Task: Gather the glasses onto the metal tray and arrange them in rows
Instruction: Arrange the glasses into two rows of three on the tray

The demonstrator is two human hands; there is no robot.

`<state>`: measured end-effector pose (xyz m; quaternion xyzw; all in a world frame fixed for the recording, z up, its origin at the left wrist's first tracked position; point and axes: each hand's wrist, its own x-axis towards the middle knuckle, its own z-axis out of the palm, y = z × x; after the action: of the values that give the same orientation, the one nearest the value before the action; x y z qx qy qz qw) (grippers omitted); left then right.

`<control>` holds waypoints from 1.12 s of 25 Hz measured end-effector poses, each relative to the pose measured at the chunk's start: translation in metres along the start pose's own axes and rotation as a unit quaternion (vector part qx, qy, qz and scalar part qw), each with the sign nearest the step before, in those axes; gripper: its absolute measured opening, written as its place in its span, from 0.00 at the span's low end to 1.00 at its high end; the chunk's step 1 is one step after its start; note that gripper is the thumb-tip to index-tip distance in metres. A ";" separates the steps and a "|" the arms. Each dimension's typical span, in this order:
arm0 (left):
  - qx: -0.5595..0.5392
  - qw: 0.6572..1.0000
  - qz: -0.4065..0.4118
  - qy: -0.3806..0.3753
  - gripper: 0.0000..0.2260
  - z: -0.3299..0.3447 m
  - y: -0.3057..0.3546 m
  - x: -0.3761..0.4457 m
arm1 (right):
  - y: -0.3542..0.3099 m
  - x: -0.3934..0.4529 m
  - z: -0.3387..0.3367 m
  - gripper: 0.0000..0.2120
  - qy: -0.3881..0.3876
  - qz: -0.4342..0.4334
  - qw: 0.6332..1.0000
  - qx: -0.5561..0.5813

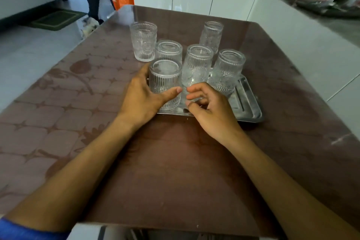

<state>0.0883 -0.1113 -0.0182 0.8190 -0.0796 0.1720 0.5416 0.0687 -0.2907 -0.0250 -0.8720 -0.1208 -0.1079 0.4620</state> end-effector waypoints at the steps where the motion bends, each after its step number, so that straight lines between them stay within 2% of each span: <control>1: 0.003 1.000 -0.005 -0.009 0.33 -0.001 0.000 0.000 | 0.001 0.000 0.000 0.11 -0.002 0.000 1.000 0.000; 4: -0.040 0.996 -0.062 -0.050 0.36 -0.015 0.003 0.003 | 0.003 -0.001 0.001 0.11 -0.010 -0.007 1.000 -0.001; 7: -0.131 0.985 -0.115 -0.005 0.28 -0.043 0.005 0.035 | 0.004 -0.005 0.003 0.12 -0.013 -0.024 0.999 -0.024; 9: -0.111 0.985 -0.116 0.058 0.23 -0.051 0.001 0.071 | 0.003 -0.006 0.005 0.11 -0.009 -0.033 0.998 -0.049; 11: -0.049 0.988 -0.114 0.087 0.25 -0.044 -0.012 0.104 | 0.001 -0.007 0.006 0.11 -0.004 -0.043 0.997 -0.070; 13: -0.019 0.989 -0.123 0.079 0.33 -0.027 -0.028 0.128 | 0.001 -0.009 0.006 0.10 -0.004 -0.050 0.996 -0.077; 15: -0.034 0.989 -0.125 0.065 0.39 -0.013 -0.046 0.144 | 0.003 -0.009 0.007 0.10 -0.003 -0.057 0.995 -0.078; 22: -0.029 0.983 -0.162 0.086 0.36 -0.006 -0.071 0.175 | 0.008 -0.007 0.010 0.10 -0.002 -0.069 0.994 -0.082; 25: -0.074 0.981 -0.117 0.135 0.35 -0.015 -0.052 0.164 | 0.008 -0.006 0.009 0.10 0.003 -0.073 0.995 -0.072; 28: -0.082 0.991 -0.014 0.102 0.34 -0.030 -0.007 0.146 | 0.004 -0.002 0.003 0.11 0.023 -0.042 0.999 -0.007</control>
<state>0.2203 -0.0732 0.0400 0.7514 -0.0266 0.2396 0.6142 0.0683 -0.2909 -0.0301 -0.8667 -0.1455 -0.1484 0.4535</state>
